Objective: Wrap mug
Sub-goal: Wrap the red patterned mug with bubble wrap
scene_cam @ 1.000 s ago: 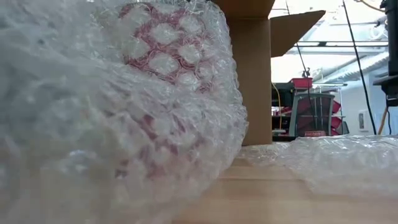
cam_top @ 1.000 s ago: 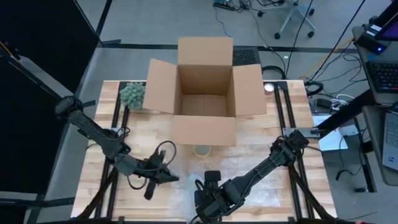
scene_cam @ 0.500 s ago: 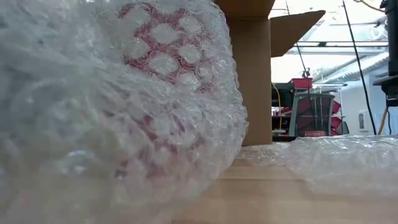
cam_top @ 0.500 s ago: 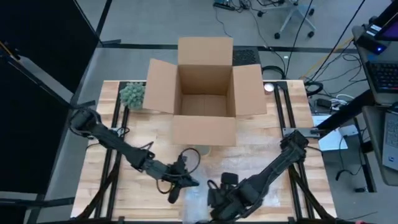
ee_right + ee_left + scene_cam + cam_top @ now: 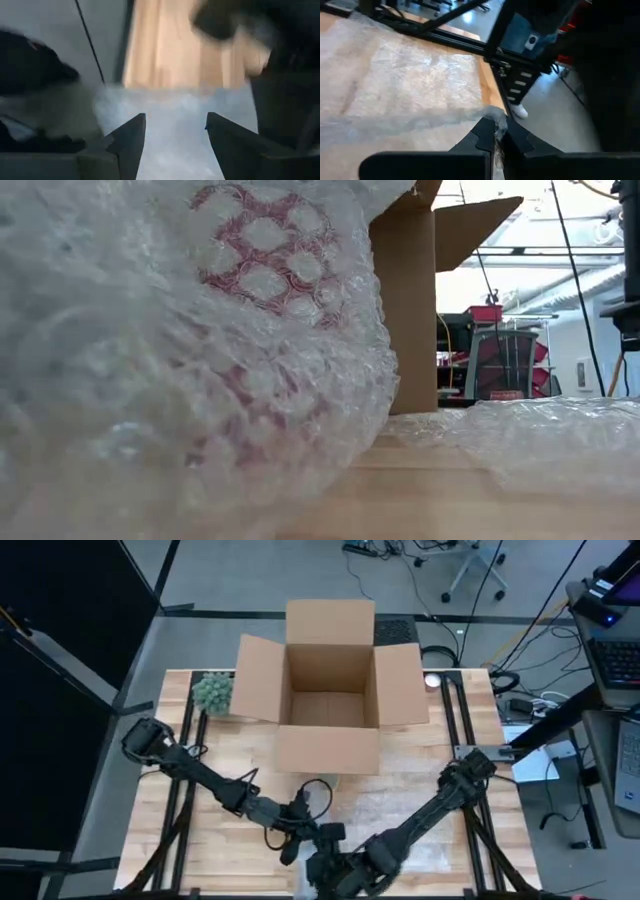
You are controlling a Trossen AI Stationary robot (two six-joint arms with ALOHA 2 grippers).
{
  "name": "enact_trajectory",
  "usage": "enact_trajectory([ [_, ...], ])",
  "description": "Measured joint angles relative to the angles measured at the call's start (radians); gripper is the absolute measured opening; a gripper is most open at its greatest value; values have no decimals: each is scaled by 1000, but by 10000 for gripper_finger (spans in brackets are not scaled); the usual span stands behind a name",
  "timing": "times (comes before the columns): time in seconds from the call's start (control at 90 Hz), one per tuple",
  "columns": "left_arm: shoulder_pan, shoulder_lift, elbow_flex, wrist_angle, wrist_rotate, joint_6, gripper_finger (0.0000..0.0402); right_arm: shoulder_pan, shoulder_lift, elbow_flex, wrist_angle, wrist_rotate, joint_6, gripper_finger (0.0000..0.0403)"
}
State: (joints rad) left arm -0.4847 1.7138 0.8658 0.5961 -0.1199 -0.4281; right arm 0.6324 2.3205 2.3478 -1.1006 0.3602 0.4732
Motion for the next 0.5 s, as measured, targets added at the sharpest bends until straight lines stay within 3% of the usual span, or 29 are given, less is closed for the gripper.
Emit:
enact_trajectory([
  [0.133, 0, 0, 0, -4, 50, 47, 0, -8, 16, 0, -30, 8, -14, 196],
  [0.5, 1, 0, -1, -11, 62, 44, 0, -26, 84, 2, -64, 7, -45, 196],
])
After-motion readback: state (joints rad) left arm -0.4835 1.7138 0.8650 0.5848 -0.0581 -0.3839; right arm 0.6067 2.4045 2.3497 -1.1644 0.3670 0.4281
